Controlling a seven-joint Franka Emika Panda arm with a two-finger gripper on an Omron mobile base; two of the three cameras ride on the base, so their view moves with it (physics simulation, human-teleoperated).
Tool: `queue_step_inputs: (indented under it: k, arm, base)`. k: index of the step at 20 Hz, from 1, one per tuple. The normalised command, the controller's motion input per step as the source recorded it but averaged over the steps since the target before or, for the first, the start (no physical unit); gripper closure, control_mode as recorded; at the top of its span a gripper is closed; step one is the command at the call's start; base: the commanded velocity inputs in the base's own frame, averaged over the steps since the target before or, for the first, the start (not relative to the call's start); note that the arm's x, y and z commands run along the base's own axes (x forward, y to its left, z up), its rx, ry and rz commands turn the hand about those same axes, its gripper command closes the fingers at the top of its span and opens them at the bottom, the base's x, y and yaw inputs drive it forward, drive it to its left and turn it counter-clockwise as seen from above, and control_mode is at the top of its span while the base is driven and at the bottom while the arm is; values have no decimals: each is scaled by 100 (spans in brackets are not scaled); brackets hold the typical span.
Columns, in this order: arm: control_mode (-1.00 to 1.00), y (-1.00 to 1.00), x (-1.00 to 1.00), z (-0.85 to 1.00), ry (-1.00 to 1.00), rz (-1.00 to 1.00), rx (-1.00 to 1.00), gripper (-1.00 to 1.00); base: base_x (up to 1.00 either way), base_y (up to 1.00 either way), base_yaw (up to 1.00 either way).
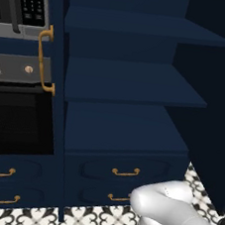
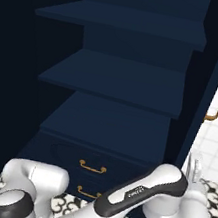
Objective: Pick the kettle from the counter and place it on the tray. Then pick the mug from the cabinet and place it on the tray. Then close the cabinet doors.
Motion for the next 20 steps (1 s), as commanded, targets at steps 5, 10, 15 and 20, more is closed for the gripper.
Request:
queue_step_inputs:
  k: [5,10,15,20]
  arm:
    - [-100,-3,27,-2,0,1,0,-100]
    - [-100,6,-7,0,0,11,0,-100]
    - [-100,28,0,0,0,15,0,-100]
    - [-100,45,0,0,0,18,-2,-100]
  base:
    - [0,0,0]
    - [0,0,0]
    - [0,0,0]
    - [0,0,0]
